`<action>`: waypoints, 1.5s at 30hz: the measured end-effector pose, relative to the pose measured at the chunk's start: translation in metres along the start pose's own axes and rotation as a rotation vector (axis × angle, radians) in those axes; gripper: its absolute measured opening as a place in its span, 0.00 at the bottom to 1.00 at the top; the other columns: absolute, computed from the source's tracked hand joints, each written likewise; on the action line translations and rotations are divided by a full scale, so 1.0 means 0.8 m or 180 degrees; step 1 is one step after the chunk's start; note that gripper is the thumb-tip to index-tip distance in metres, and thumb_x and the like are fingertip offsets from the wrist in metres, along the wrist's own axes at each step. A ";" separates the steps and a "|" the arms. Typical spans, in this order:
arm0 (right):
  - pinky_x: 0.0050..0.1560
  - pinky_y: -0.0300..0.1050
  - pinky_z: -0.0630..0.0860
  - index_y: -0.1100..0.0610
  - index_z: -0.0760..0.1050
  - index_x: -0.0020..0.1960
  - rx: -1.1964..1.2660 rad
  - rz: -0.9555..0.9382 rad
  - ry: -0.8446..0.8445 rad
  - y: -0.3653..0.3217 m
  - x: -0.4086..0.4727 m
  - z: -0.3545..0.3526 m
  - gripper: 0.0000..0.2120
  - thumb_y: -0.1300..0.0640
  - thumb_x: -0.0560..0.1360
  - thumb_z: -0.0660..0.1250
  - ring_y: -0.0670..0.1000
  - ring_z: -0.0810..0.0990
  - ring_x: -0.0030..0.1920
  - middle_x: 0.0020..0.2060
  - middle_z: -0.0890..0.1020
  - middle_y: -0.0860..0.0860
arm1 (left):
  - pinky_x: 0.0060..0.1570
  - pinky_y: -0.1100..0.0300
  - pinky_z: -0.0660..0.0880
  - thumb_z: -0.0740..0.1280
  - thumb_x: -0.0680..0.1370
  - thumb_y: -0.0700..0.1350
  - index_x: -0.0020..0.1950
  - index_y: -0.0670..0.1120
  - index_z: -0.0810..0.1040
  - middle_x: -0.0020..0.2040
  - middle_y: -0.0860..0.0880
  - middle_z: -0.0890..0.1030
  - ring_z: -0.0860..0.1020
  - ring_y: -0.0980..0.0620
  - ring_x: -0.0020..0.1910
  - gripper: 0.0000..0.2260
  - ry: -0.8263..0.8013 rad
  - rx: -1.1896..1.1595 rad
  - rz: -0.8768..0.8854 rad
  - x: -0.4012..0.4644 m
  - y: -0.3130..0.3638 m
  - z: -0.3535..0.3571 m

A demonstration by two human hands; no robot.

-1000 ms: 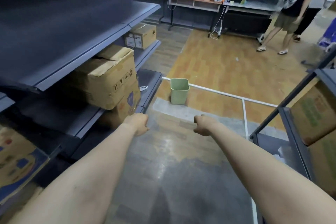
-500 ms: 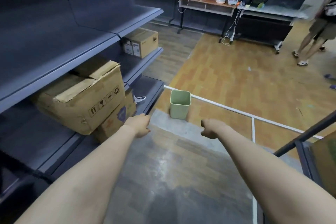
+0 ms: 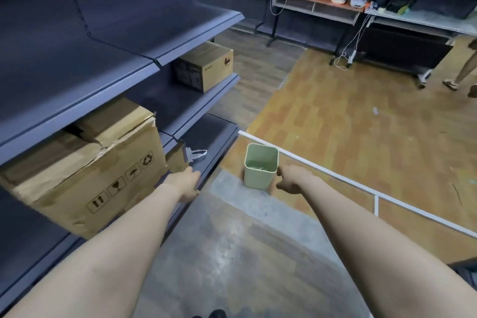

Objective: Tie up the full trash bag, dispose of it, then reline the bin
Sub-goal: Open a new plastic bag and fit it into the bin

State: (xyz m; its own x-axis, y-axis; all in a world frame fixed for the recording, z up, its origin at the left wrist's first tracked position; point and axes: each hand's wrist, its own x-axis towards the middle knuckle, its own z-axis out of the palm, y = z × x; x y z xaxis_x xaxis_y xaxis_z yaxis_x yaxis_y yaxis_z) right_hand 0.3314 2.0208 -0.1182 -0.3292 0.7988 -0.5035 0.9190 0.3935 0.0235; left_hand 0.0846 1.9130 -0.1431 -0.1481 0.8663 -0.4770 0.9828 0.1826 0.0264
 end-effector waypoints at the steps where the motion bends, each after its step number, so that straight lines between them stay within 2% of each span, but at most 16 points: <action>1: 0.58 0.49 0.74 0.56 0.68 0.67 -0.0011 -0.0033 0.0007 0.001 0.016 -0.007 0.20 0.55 0.75 0.61 0.57 0.75 0.62 0.63 0.74 0.56 | 0.53 0.49 0.72 0.59 0.81 0.50 0.64 0.42 0.66 0.64 0.42 0.67 0.75 0.39 0.58 0.16 0.0021 -0.0010 0.0001 0.015 0.002 -0.008; 5: 0.57 0.49 0.74 0.57 0.67 0.67 -0.0136 -0.0146 -0.0046 0.015 0.071 -0.032 0.20 0.53 0.75 0.60 0.57 0.75 0.62 0.63 0.74 0.56 | 0.51 0.51 0.71 0.59 0.81 0.51 0.64 0.42 0.66 0.64 0.43 0.67 0.75 0.39 0.58 0.16 -0.0001 -0.0024 -0.0027 0.070 0.016 -0.032; 12: 0.58 0.47 0.73 0.56 0.68 0.65 -0.0396 -0.0322 -0.0146 0.071 0.187 -0.079 0.19 0.51 0.77 0.60 0.56 0.74 0.63 0.64 0.74 0.55 | 0.56 0.49 0.73 0.60 0.80 0.51 0.64 0.43 0.67 0.64 0.43 0.69 0.74 0.41 0.59 0.17 -0.0036 -0.0318 -0.0353 0.177 0.033 -0.058; 19: 0.63 0.46 0.69 0.58 0.66 0.69 -0.0592 -0.0498 -0.0230 0.108 0.282 -0.135 0.20 0.53 0.79 0.58 0.55 0.71 0.67 0.67 0.72 0.56 | 0.55 0.51 0.71 0.60 0.80 0.50 0.63 0.43 0.67 0.65 0.43 0.68 0.73 0.41 0.61 0.16 -0.0161 -0.0536 -0.0623 0.250 0.066 -0.071; 23: 0.58 0.45 0.72 0.58 0.68 0.66 -0.0767 -0.0675 -0.0272 0.104 0.340 -0.158 0.20 0.53 0.77 0.62 0.56 0.74 0.64 0.65 0.74 0.56 | 0.56 0.51 0.71 0.61 0.80 0.51 0.64 0.43 0.67 0.65 0.43 0.68 0.74 0.41 0.61 0.17 -0.0264 -0.0685 -0.0776 0.284 0.062 -0.077; 27: 0.60 0.46 0.71 0.57 0.66 0.68 -0.0869 -0.0897 -0.0313 0.083 0.402 -0.179 0.21 0.52 0.77 0.61 0.56 0.73 0.65 0.66 0.73 0.56 | 0.56 0.52 0.71 0.61 0.80 0.51 0.64 0.43 0.68 0.65 0.43 0.69 0.73 0.42 0.62 0.16 -0.0284 -0.0836 -0.0966 0.328 0.040 -0.085; 30: 0.60 0.46 0.71 0.57 0.66 0.68 -0.0895 -0.1075 -0.0404 0.062 0.447 -0.187 0.21 0.52 0.77 0.60 0.57 0.73 0.65 0.66 0.72 0.56 | 0.59 0.51 0.70 0.60 0.80 0.52 0.65 0.43 0.67 0.67 0.43 0.68 0.71 0.42 0.65 0.18 -0.0331 -0.0945 -0.1117 0.363 0.018 -0.087; 38: 0.64 0.48 0.70 0.58 0.63 0.70 -0.0929 -0.1543 -0.0751 0.034 0.569 -0.181 0.23 0.53 0.77 0.60 0.59 0.72 0.65 0.68 0.67 0.58 | 0.58 0.50 0.72 0.59 0.80 0.49 0.69 0.43 0.64 0.68 0.44 0.68 0.72 0.42 0.65 0.19 -0.0335 -0.1146 -0.1650 0.470 -0.013 -0.072; 45: 0.64 0.46 0.69 0.57 0.63 0.71 -0.1011 -0.1821 -0.0863 0.026 0.710 -0.106 0.22 0.52 0.78 0.59 0.58 0.71 0.66 0.67 0.69 0.58 | 0.58 0.49 0.73 0.59 0.80 0.48 0.71 0.42 0.62 0.68 0.43 0.67 0.72 0.41 0.65 0.21 -0.0454 -0.1193 -0.1973 0.587 -0.028 0.018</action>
State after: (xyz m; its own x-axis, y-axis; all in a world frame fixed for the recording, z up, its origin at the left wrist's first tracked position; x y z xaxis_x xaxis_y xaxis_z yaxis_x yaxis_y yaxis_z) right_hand 0.1450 2.5212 -0.3306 -0.6380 0.3019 -0.7084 0.4967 0.8643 -0.0789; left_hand -0.0055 2.3087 -0.3804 -0.6232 0.4884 -0.6108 0.6161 0.7877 0.0012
